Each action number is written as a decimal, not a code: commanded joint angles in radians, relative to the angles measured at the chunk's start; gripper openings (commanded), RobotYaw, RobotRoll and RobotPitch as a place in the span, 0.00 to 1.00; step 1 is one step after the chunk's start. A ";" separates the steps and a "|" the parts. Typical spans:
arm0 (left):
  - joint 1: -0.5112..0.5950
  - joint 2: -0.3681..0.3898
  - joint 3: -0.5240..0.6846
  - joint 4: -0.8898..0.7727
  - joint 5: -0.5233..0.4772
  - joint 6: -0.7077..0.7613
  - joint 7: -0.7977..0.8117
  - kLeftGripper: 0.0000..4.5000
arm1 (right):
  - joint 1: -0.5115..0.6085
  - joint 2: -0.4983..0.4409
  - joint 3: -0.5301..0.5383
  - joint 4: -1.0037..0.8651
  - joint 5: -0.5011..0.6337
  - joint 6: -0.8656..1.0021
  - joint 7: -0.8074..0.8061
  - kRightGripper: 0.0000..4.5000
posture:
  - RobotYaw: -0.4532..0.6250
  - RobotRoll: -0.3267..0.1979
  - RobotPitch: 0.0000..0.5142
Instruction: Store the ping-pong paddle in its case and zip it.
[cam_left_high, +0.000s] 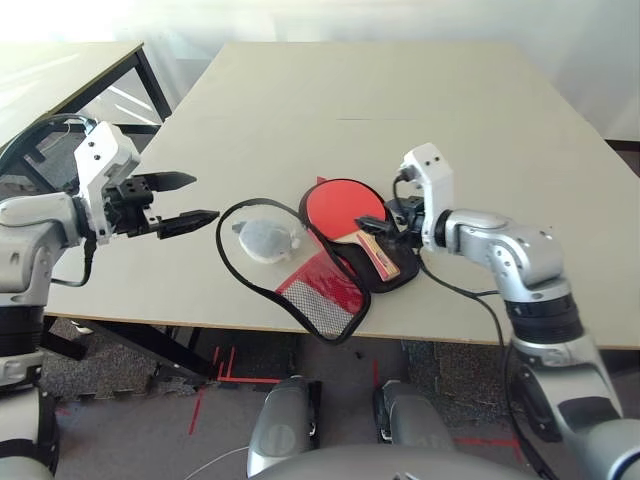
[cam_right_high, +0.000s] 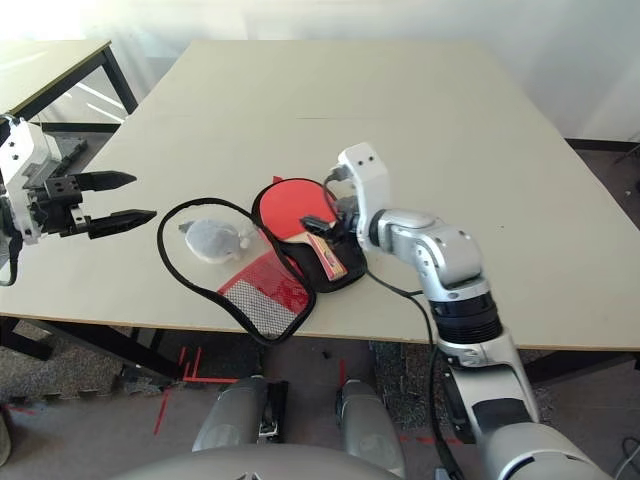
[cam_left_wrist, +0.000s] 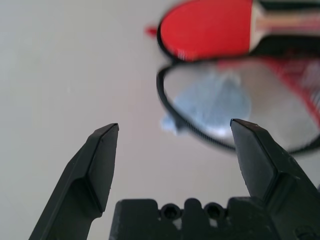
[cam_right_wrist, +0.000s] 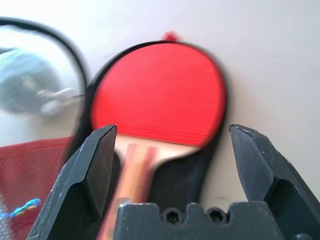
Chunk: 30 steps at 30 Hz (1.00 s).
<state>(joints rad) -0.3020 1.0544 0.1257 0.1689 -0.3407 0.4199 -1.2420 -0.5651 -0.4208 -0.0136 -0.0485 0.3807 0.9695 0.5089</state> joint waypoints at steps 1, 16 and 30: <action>0.028 0.017 -0.074 -0.024 0.041 0.010 -0.040 1.00 | -0.030 -0.039 -0.052 0.066 -0.018 -0.070 0.002 0.99 | 0.54 0.62 0.05; -0.116 -0.250 -0.164 -0.157 -0.037 0.168 0.028 1.00 | 0.063 -0.074 -0.079 0.045 -0.019 -0.080 -0.012 0.99 | 0.49 0.62 0.04; -0.453 -0.673 -0.186 0.151 0.084 -0.144 0.363 1.00 | 0.158 0.009 -0.119 0.034 0.067 -0.012 -0.006 0.99 | 0.47 0.62 0.06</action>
<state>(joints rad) -0.7399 0.3918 -0.0447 0.2678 -0.2873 0.3188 -0.8974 -0.4245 -0.4133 -0.1043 -0.0035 0.4273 0.9384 0.5039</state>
